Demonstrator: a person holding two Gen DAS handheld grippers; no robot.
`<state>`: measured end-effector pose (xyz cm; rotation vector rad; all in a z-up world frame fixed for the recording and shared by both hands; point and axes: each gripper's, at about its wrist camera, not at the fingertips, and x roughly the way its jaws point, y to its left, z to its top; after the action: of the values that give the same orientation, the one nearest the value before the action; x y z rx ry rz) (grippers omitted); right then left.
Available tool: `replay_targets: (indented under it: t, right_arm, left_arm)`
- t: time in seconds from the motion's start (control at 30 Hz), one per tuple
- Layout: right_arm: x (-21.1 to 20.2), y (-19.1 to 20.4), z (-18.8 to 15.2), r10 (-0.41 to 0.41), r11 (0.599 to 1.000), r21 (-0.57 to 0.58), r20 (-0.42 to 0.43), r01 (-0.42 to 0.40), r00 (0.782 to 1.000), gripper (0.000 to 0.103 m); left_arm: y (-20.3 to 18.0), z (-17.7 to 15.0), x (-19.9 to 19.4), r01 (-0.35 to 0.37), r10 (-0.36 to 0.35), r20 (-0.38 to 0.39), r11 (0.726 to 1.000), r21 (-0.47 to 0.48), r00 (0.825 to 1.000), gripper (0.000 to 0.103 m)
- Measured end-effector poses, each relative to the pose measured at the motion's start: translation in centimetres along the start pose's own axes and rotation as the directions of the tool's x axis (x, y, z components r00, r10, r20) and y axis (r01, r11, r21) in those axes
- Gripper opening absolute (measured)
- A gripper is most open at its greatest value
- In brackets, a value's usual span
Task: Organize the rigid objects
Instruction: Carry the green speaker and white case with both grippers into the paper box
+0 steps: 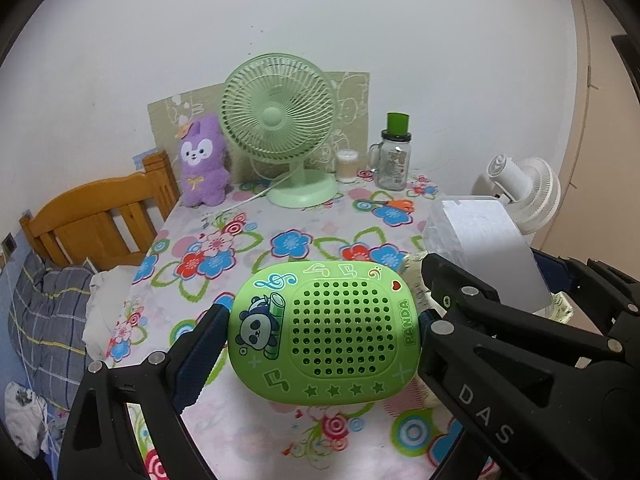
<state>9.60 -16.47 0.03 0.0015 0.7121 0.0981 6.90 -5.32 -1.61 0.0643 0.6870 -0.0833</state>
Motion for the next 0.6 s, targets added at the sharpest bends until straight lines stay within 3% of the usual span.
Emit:
replay_targets:
  t: [0.6]
  right_arm:
    - [2.2,-7.3,0.5,-0.046,0.999,0.008,-0.034,0.046,0.998,0.062]
  left_arm:
    - [-6.8,1.4,3.2,0.071,-0.07,-0.025,0.997,0.04,0.997,0.095]
